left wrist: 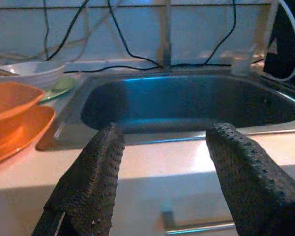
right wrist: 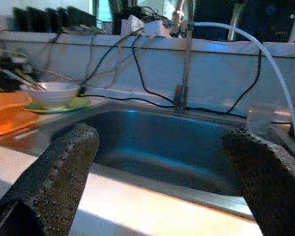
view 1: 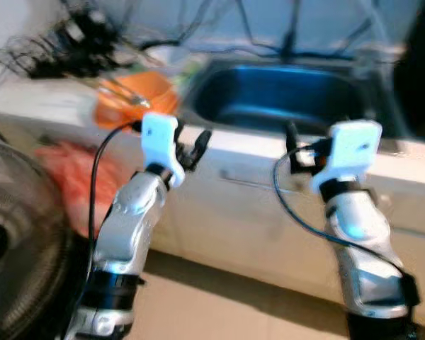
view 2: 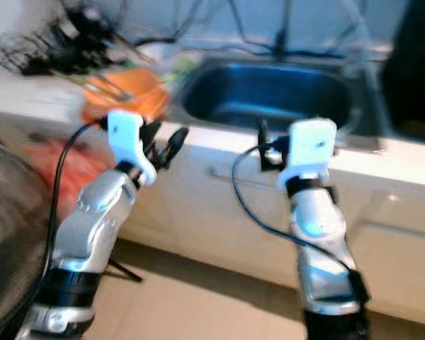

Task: Kitchen organization

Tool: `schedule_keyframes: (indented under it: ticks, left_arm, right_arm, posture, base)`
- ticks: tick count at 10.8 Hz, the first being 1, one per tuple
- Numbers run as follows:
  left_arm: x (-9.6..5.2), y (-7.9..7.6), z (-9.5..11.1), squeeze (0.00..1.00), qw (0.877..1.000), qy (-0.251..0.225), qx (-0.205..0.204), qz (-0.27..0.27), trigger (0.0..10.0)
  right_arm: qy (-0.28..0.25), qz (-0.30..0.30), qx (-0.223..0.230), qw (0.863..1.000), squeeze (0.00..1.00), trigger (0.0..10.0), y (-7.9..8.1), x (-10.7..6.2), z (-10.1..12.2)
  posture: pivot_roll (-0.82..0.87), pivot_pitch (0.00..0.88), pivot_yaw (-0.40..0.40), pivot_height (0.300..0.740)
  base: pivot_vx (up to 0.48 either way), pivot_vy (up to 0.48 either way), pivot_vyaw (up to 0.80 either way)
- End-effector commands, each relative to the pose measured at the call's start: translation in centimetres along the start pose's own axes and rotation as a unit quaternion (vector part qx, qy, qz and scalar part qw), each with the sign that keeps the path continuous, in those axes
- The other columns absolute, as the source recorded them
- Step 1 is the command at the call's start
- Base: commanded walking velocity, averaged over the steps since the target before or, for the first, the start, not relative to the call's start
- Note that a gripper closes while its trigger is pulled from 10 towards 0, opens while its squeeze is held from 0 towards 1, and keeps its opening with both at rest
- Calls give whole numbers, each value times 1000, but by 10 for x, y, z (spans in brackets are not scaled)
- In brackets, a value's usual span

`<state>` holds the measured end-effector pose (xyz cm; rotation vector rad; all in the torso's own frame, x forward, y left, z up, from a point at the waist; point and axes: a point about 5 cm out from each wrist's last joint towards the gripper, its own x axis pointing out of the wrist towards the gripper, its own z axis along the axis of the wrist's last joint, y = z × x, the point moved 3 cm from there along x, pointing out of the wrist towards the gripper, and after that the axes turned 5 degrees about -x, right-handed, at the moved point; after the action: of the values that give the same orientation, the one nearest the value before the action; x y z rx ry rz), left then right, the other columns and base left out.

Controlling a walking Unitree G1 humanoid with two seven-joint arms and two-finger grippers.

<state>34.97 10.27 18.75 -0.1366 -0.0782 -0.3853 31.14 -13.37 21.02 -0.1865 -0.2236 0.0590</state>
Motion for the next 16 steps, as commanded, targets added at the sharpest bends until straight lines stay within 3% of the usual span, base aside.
schedule_keyframes:
  ticks: [1, 3, 9, 12, 16]
  left_arm:
    - [1, -1, 5, 0, 1000, -11, -4, -4, 10000]
    - [2, -2, 4, 0, 1000, -11, -10, -3, 10000]
    - [4, -1, 6, 0, 999, -14, -28, 6, 10000]
    - [4, 3, 4, 0, 999, -9, -30, 12, 10000]
    - [4, -1, 3, 0, 999, -6, -31, 4, 10000]
  right_arm:
    - [0, -1, -1, 1000, 0, 10000, -2, 1, 1]
    - [1, 0, -4, 1000, 0, 10000, -3, 1, 0]
    - [-7, 5, -14, 1000, 0, 10000, -3, 2, 1]
    - [-7, 5, -14, 1000, 0, 10000, -1, 2, 1]
    - [-3, 3, -5, 1000, 0, 10000, -1, 1, -1]
  posture:
    - [-26, 0, 104, 740]
    - [-31, 0, 102, 740]
    - [-30, 0, 97, 740]
    - [-26, 0, 100, 740]
    - [-28, 0, 106, 740]
  base:
    - [0, 0, -800]
    - [0, 0, -800]
    - [0, 0, 0]
    - [0, 342, 0]
    - [0, 0, 0]
